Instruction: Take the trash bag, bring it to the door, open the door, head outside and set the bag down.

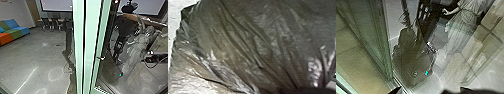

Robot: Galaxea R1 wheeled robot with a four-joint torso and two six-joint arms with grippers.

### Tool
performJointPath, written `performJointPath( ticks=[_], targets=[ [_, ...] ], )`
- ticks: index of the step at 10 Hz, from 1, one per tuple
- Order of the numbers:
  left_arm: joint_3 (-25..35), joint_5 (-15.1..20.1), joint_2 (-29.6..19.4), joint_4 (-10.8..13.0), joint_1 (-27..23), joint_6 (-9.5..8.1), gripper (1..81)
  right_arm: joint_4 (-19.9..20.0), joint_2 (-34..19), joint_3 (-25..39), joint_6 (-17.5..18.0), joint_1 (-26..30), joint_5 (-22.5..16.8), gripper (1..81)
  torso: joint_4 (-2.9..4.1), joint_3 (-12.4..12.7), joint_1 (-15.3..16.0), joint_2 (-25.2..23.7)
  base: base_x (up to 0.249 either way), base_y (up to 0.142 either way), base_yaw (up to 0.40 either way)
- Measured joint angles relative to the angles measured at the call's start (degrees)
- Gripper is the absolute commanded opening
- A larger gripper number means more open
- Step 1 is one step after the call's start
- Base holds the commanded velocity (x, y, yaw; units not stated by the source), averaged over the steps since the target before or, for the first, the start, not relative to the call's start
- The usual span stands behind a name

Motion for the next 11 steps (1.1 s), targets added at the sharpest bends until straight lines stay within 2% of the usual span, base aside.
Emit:
performJointPath(
  ticks=[3, 4, 8, 9, 11],
  targets=[
    [0.0, 0.0, 0.0, 0.0, 0.0, 0.00, 1.0, 1.8, 0.8, -2.0, -0.1, 0.8, -0.4, 81.1, 0.00, 0.0, 0.0, 0.0, 0.000, 0.000, 0.000],
    [0.0, 0.1, 0.0, 0.0, 0.0, 0.00, 1.0, 1.7, 0.9, -2.3, -0.2, 0.9, -0.1, 81.1, -0.29, 0.3, 0.0, 0.0, 0.000, 0.000, 0.000],
    [0.0, 0.4, 0.2, -0.1, 0.0, 0.00, 1.0, -2.8, -0.5, -5.5, -2.1, 3.1, 2.8, 81.1, -3.50, 3.7, -0.1, 0.0, 0.000, 0.000, 0.000],
    [0.0, 0.4, 0.3, -0.1, 0.0, 0.00, 1.0, -3.7, -1.2, -6.2, -2.3, 3.4, 3.1, 81.1, -3.76, 4.0, -0.1, 0.0, 0.000, 0.000, 0.000],
    [0.0, 0.5, 0.3, -0.1, 0.4, 0.00, 1.0, -4.2, -1.2, -6.5, -2.3, 3.2, 3.5, 81.1, -3.78, 4.0, -0.1, 0.0, 0.000, 0.000, 0.000]
  ],
)
